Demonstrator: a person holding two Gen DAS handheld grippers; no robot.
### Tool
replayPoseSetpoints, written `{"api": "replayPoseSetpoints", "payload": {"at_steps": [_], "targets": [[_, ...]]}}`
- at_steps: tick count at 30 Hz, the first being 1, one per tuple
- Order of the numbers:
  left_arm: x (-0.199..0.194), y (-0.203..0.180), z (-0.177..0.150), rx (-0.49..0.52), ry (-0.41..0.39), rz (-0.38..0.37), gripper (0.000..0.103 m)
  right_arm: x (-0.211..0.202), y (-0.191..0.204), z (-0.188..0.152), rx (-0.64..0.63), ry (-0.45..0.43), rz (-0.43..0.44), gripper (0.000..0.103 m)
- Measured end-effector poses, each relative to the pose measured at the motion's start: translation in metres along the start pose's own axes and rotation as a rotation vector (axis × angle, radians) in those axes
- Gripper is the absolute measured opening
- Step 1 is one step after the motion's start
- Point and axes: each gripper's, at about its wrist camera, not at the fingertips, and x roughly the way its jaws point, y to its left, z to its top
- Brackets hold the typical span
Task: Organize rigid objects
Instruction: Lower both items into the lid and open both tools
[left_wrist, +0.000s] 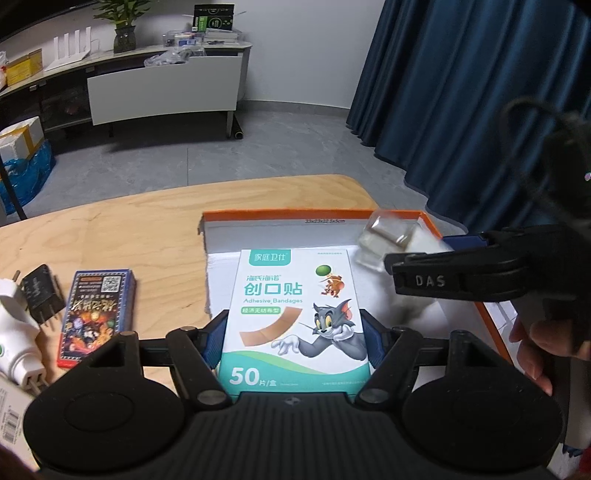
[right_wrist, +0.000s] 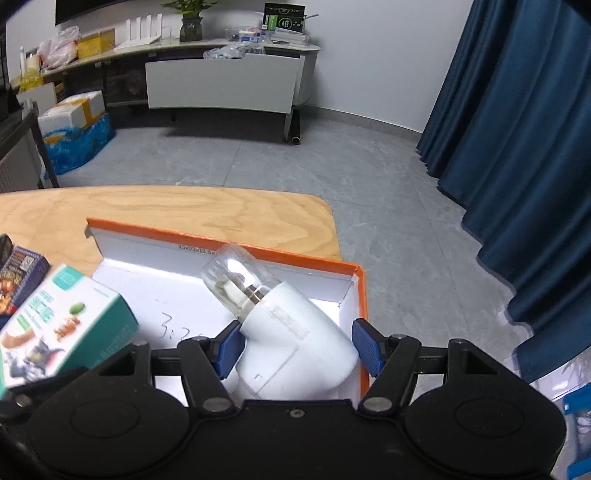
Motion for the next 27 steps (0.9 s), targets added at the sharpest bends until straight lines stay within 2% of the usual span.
{"api": "replayPoseSetpoints", "payload": {"at_steps": [2, 7, 10, 11, 12, 14, 16, 27], "targets": [[0.003, -0.002, 0.001, 0.003, 0.001, -0.002, 0.072, -0.011, -0.005, -0.001, 0.03, -0.04, 0.005, 0.083], [0.017, -0.008, 0.005, 0.012, 0.012, -0.011, 0.072, -0.046, -0.019, -0.005, 0.084, -0.126, -0.043, 0.083], [0.027, -0.014, 0.008, 0.009, 0.013, -0.036, 0.072, -0.066, -0.03, -0.01, 0.129, -0.162, -0.04, 0.083], [0.029, -0.017, 0.009, 0.019, 0.01, -0.045, 0.075, -0.072, -0.032, -0.012, 0.137, -0.17, -0.038, 0.083], [0.029, -0.021, 0.011, 0.036, 0.017, -0.046, 0.081, -0.078, -0.032, -0.012, 0.135, -0.176, -0.046, 0.083], [0.019, -0.025, 0.011, 0.058, 0.0, -0.04, 0.085, -0.089, -0.031, -0.016, 0.132, -0.192, -0.081, 0.084], [0.004, -0.025, 0.011, 0.059, -0.024, -0.041, 0.092, -0.098, -0.031, -0.021, 0.142, -0.196, -0.072, 0.084], [-0.074, -0.002, -0.014, 0.04, -0.028, 0.075, 0.098, -0.133, 0.0, -0.053, 0.199, -0.186, -0.008, 0.086]]}}
